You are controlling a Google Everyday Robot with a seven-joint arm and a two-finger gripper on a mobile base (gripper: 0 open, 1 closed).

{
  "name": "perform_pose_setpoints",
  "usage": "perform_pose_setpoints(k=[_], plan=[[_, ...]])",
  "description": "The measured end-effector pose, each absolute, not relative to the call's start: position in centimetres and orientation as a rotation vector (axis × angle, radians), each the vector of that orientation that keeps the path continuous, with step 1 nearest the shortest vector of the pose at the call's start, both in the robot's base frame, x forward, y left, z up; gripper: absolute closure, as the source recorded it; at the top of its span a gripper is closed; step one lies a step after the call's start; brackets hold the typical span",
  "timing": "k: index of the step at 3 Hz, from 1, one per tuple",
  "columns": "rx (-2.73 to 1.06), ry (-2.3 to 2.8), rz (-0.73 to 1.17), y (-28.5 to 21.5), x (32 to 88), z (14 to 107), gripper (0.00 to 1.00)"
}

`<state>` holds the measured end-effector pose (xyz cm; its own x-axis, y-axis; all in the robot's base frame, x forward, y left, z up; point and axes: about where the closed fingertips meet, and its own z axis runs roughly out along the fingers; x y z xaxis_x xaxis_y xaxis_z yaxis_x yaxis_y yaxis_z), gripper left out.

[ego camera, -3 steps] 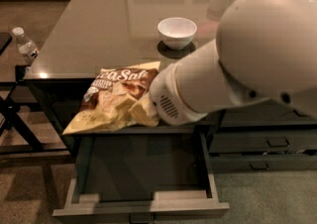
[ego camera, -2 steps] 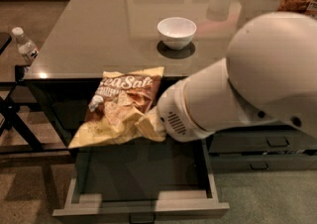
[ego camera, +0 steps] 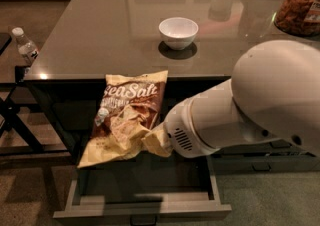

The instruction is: Place brown chip bag into middle drawer

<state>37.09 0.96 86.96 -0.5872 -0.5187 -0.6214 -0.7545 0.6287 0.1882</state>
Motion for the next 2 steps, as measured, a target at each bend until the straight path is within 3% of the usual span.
perform_pose_setpoints(k=[2], plan=[[-0.974, 2.396, 0.645, 0.4, 37.1, 83.5, 1.00]])
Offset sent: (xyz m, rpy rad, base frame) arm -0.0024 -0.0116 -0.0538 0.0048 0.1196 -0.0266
